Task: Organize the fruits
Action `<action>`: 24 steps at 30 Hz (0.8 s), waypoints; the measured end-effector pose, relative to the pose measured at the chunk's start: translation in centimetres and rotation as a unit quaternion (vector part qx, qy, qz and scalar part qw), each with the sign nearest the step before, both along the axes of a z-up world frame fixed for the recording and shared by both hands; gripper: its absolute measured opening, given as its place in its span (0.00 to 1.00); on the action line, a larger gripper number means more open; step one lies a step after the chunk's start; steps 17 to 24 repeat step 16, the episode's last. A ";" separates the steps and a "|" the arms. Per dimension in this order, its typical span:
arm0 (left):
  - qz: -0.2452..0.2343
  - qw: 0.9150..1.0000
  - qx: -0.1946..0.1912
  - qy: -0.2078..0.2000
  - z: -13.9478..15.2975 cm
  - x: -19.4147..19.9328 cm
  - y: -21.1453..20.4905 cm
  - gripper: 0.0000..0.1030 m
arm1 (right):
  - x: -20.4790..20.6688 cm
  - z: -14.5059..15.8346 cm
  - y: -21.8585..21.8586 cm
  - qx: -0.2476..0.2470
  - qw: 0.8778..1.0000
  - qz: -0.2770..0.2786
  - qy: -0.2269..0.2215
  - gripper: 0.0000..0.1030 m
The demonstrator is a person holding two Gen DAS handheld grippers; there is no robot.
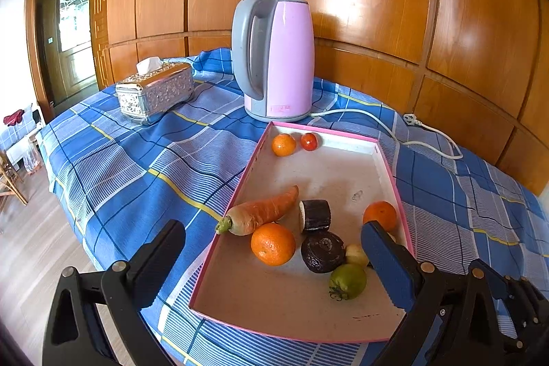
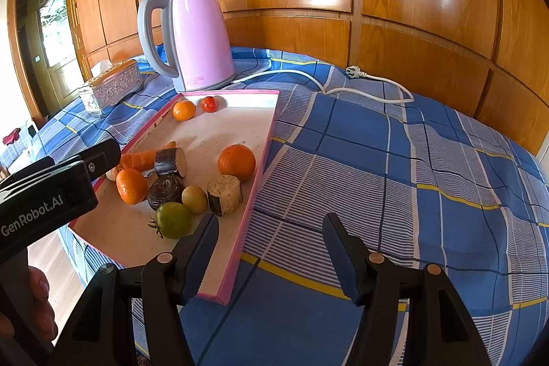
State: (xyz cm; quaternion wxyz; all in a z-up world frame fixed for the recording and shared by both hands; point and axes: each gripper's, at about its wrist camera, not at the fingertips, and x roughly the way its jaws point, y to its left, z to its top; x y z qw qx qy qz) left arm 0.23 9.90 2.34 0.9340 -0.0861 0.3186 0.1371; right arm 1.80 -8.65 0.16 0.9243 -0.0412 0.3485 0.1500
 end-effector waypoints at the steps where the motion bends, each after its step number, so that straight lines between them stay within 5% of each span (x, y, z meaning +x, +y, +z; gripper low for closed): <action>1: 0.000 1.000 -0.001 0.000 0.0 0.0 0.1 1.00 | 0.0 0.0 0.0 0.000 1.000 0.000 0.000 0.62; 24: -0.003 1.000 -0.009 -0.010 0.1 -0.3 0.2 1.00 | 0.0 -0.2 -0.2 0.001 1.000 -0.002 0.001 0.62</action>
